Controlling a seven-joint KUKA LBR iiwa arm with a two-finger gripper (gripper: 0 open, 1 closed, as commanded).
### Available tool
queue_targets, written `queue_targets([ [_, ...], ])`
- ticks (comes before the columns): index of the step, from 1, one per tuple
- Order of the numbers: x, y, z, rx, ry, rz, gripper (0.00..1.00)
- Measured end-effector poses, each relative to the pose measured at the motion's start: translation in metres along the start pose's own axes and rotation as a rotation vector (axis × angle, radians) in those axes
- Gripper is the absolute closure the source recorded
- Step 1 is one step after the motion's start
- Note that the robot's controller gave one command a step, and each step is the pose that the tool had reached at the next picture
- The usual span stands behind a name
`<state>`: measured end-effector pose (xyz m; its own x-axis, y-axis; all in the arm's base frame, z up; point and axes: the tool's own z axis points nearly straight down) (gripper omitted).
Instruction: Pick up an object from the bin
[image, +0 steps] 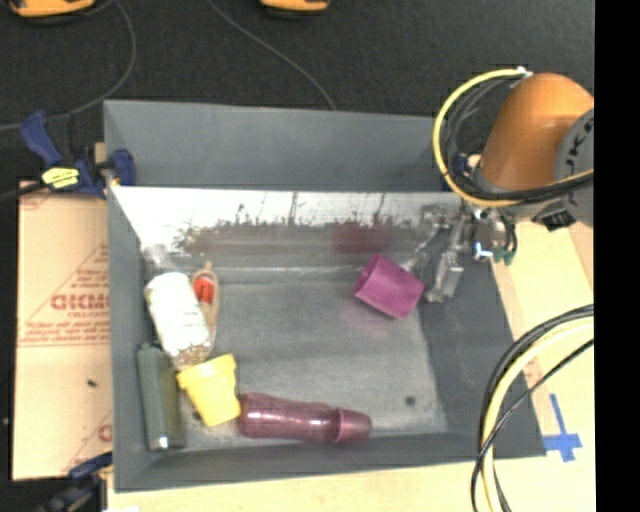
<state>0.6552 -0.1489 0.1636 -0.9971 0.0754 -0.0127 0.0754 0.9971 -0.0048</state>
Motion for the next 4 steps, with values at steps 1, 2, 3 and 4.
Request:
queue_targets([
  [1, 0.002, 0.019, 0.032, -0.003, 0.0, 0.315, 0.0],
  [2, 0.017, 0.011, 0.094, 0.002, 0.0, 0.169, 0.0],
  [3, 0.028, 0.038, 0.093, -0.003, -0.001, 0.667, 1.0],
  [4, 0.028, 0.037, 0.093, -0.002, -0.001, 0.666, 1.0],
])
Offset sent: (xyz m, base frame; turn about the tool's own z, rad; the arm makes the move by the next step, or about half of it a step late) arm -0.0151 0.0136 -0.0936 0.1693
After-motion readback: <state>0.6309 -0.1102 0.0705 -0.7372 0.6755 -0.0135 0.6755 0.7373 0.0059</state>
